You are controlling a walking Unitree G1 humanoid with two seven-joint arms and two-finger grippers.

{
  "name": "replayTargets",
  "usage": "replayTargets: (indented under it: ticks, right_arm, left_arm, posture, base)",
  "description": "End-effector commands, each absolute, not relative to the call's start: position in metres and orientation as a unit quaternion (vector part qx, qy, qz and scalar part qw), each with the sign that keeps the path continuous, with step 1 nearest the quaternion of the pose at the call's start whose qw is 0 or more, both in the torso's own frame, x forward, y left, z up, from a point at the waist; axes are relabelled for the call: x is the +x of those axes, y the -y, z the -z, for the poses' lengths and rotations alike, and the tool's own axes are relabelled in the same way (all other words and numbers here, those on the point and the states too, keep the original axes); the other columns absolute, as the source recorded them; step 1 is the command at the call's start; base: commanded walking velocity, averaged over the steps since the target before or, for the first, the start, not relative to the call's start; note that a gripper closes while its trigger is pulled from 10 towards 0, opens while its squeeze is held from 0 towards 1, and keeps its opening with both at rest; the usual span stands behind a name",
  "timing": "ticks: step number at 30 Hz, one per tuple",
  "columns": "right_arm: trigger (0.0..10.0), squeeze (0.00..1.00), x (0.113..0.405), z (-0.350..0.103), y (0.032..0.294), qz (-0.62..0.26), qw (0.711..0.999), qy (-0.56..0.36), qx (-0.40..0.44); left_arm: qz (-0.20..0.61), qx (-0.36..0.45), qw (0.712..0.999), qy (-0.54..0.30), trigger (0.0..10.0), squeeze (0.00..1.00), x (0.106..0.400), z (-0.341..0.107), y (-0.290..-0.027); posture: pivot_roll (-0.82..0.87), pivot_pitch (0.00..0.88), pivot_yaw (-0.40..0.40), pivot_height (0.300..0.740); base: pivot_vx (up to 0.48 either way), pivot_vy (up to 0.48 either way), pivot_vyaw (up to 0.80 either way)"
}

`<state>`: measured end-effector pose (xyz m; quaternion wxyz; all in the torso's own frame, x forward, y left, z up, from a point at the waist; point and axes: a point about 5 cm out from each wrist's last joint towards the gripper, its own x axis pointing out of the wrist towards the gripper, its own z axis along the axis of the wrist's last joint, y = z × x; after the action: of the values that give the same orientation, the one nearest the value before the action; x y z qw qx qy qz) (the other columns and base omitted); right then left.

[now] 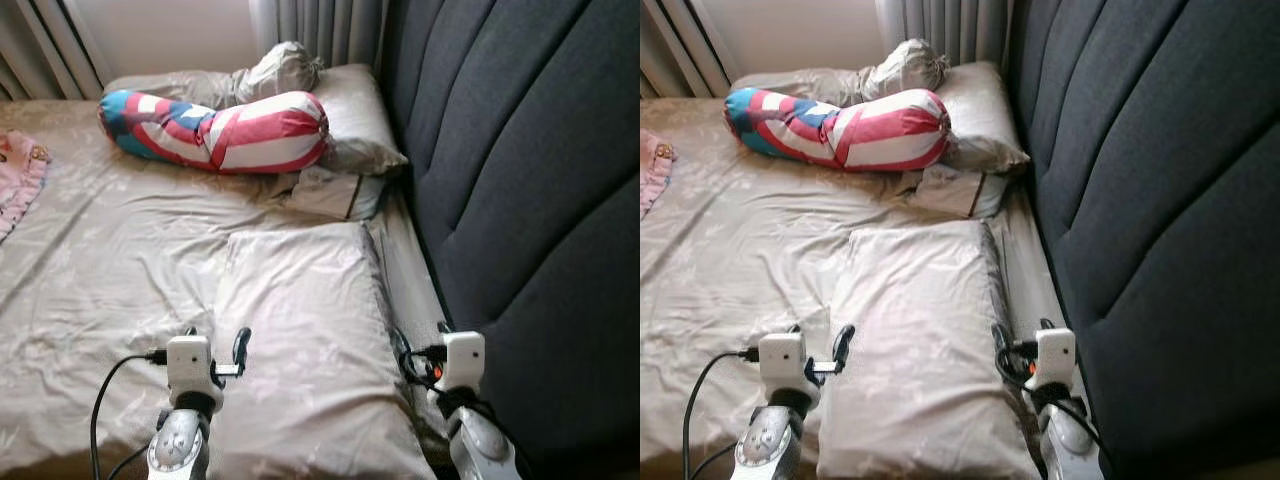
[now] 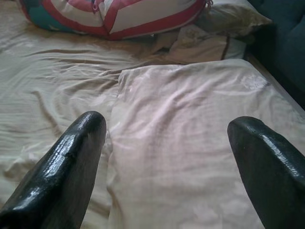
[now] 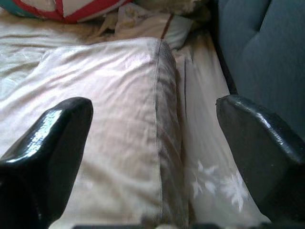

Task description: Clean up the room

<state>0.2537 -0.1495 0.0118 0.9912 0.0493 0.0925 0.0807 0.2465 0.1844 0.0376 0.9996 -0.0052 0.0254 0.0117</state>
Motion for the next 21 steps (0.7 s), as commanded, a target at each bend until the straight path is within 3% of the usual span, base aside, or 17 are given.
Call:
replayTargets:
  ticks: [1, 21]
  right_arm:
    - [10.0, 0.0, 0.2515, -0.007, 0.1515, -0.076, 0.99, -0.103, 0.052]
    - [10.0, 0.0, 0.2526, 0.0021, 0.1531, -0.077, 0.989, -0.119, 0.05]
  left_arm:
    - [-0.013, -0.005, 1.0, -0.021, 10.0, 0.0, 0.2455, -0.0392, -0.1842]
    - [-0.014, -0.011, 1.0, -0.024, 10.0, 0.0, 0.2484, -0.0392, -0.183]
  posture:
    - [-0.13, 0.086, -0.039, 0.66]
    - [-0.13, 0.072, -0.043, 0.66]
  base:
    - [0.0, 0.0, 0.0]
    - [0.0, 0.0, 0.0]
